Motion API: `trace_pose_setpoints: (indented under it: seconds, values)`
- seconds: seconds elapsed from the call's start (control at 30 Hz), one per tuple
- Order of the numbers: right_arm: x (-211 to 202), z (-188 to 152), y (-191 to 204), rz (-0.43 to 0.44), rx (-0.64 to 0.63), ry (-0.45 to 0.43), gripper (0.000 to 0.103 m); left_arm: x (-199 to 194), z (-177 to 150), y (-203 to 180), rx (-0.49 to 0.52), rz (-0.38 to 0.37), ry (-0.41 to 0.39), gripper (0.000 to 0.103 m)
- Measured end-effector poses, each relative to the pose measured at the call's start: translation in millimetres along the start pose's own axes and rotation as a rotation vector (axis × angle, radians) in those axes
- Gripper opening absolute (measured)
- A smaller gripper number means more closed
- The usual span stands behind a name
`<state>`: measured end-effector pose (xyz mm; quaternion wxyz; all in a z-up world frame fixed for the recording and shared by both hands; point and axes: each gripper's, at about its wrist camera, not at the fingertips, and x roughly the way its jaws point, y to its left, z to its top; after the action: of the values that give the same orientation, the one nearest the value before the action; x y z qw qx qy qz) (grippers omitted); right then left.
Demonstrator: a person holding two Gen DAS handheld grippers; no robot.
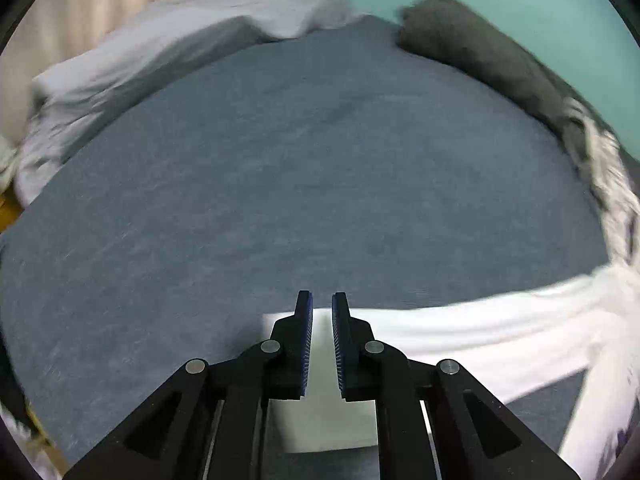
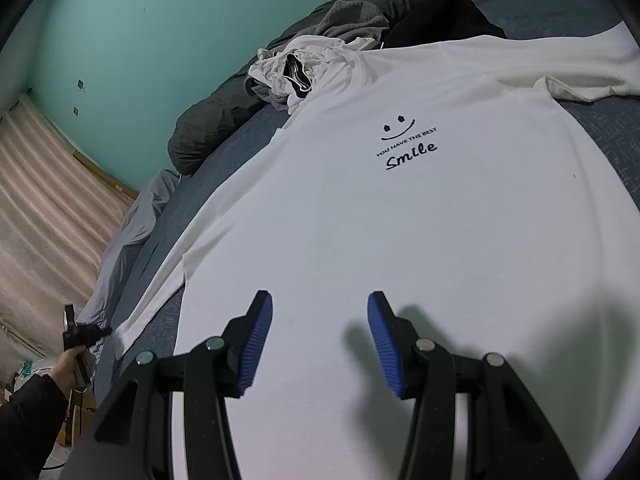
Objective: Fold clothes
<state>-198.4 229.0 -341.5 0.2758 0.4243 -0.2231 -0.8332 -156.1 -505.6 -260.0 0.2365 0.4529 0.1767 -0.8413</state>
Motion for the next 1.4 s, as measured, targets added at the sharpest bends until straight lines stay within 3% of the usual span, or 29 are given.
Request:
trace_pose_setpoints:
  seconds: [0.17, 0.23, 0.3, 0.43, 0.6, 0.77, 0.8, 0.87, 0.9, 0.93, 1.1, 1.27, 1.4]
  values:
    - [1.2, 0.1, 1.0, 0.004, -0.006, 0.005, 0.05, 23.7, 9.1, -92.4, 0.187, -0.117, 0.056, 0.019]
    - [1.3, 0.9, -0.4, 0.003, -0.005, 0.005, 0.05, 43.7, 12.6, -118.6, 0.237, -0.135, 0.094, 0.038]
    - [0.7, 1.5, -2.8, 0.002, 0.002, 0.002, 0.05, 68.7, 17.8, -134.7, 0.263, -0.143, 0.137, 0.042]
    - [0.6, 2.2, -8.6, 0.003, 0.026, 0.0, 0.05, 89.5, 20.1, -157.6, 0.305, -0.158, 0.149, 0.043]
    - [1.7, 3.7, -10.9, 0.01, 0.029, 0.006, 0.05, 111.5, 21.5, -161.6, 0.304, -0.134, 0.185, 0.046]
    - [3.5, 4.6, -13.7, 0.015, 0.035, 0.009, 0.05, 121.8, 16.5, -168.2, 0.37, -0.119, 0.2, 0.046]
    - [3.7, 4.4, -14.3, 0.015, 0.037, 0.01, 0.05, 122.5, 17.6, -167.4, 0.363, -0.121, 0.2, 0.045]
    - [3.8, 3.7, -15.5, 0.015, 0.041, 0.012, 0.05, 122.4, 18.9, -167.9, 0.369, -0.116, 0.193, 0.028]
    - [3.8, 3.4, -16.1, 0.015, 0.043, 0.013, 0.05, 121.7, 18.6, -169.5, 0.383, -0.104, 0.186, 0.012]
    - [3.5, 3.2, -16.2, 0.016, 0.045, 0.012, 0.05, 121.1, 17.5, -171.9, 0.403, -0.09, 0.182, 0.006]
    - [3.2, 3.3, -13.5, 0.021, 0.036, 0.007, 0.05, 114.2, 17.1, -178.6, 0.454, -0.048, 0.155, 0.002]
    - [3.6, 3.9, -15.9, 0.025, 0.049, 0.008, 0.05, 98.8, 35.7, -170.3, 0.391, -0.003, 0.055, 0.002]
    - [1.9, 4.4, -15.3, 0.025, 0.048, 0.001, 0.05, 113.3, 42.6, -170.0, 0.356, 0.017, 0.058, 0.002]
